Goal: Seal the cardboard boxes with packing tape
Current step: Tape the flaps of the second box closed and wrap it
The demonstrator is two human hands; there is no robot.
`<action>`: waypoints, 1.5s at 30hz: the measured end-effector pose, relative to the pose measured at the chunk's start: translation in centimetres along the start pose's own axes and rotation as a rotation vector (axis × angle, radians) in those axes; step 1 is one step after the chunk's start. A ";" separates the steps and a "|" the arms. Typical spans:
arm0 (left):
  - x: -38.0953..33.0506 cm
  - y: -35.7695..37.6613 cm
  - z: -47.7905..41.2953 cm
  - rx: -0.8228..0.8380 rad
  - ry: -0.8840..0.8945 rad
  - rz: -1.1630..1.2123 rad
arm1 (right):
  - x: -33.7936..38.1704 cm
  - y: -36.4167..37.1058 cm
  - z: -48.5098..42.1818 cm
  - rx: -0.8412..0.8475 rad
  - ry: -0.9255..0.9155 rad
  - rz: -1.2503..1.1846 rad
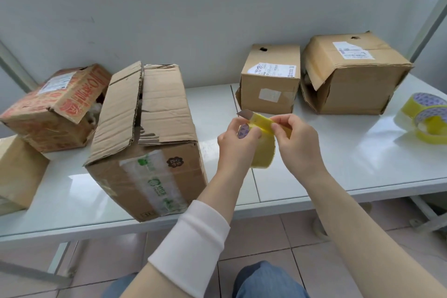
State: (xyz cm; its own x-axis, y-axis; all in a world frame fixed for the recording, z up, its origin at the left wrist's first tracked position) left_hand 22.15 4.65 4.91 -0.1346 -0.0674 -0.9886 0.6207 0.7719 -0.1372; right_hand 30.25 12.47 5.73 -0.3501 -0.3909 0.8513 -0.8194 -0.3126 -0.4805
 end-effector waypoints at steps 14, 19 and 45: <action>-2.3 -0.3 1.4 -0.170 0.106 0.101 | 2.9 -0.1 1.8 -0.271 -0.211 0.091; -2.7 -0.7 1.6 -0.188 0.248 0.039 | 3.1 -0.3 1.6 -0.205 0.004 0.019; -7.3 -4.8 2.7 0.075 0.475 0.118 | -6.5 3.7 -0.2 0.074 0.324 0.294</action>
State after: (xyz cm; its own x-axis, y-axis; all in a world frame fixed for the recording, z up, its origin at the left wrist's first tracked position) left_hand 22.28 -0.25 12.66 -0.3868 0.3269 -0.8623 0.7044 0.7082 -0.0476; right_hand 29.43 13.99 -1.56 -0.6975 -0.1843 0.6925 -0.6329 -0.2948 -0.7159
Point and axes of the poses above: each hand's wrist, its own z-axis away from the middle knuckle, its own y-axis out of the palm, x = y × z, the point moved 2 cm from there along -z, towards the middle knuckle, and after that the axes turned 12 degrees about y, right-handed, at the moved point
